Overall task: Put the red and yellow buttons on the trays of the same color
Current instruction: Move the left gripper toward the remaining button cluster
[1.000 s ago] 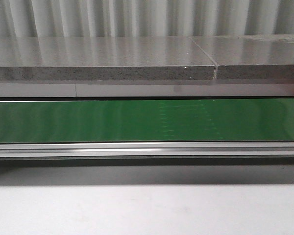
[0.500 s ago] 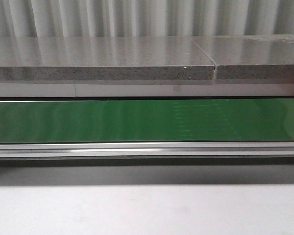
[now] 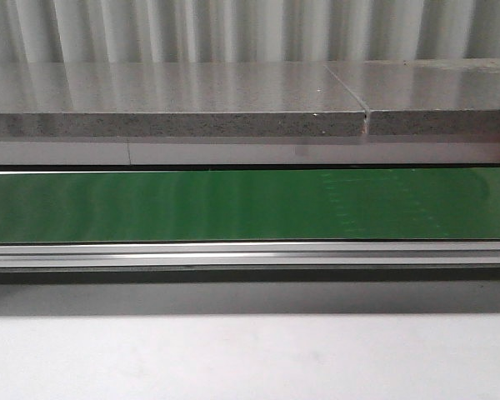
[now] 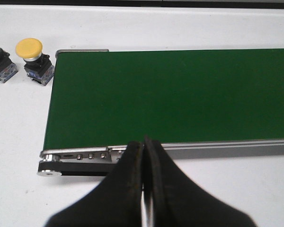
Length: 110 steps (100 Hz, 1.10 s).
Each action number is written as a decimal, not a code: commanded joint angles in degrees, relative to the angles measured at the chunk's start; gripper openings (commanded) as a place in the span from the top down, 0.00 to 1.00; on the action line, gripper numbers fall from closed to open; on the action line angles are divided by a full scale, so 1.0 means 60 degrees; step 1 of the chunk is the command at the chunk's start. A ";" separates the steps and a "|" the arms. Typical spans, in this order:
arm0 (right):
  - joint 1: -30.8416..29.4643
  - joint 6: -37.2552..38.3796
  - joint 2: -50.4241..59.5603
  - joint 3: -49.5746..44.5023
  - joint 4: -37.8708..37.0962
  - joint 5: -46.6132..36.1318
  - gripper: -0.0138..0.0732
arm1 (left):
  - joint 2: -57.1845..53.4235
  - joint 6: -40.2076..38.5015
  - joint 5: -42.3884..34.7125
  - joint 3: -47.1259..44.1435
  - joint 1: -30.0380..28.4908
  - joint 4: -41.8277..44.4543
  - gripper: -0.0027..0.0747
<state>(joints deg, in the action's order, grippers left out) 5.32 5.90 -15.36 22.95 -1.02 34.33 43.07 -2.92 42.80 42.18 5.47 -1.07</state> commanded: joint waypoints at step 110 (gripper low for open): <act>0.0031 -0.0067 -0.0061 0.0227 -0.0058 -0.0757 0.92 | 0.8856 -0.3212 0.2443 0.7255 -0.2835 0.0111 0.37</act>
<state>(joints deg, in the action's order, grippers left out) 5.32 5.90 -15.36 22.95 -1.02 34.33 96.01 -19.50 55.68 81.05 -10.08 0.39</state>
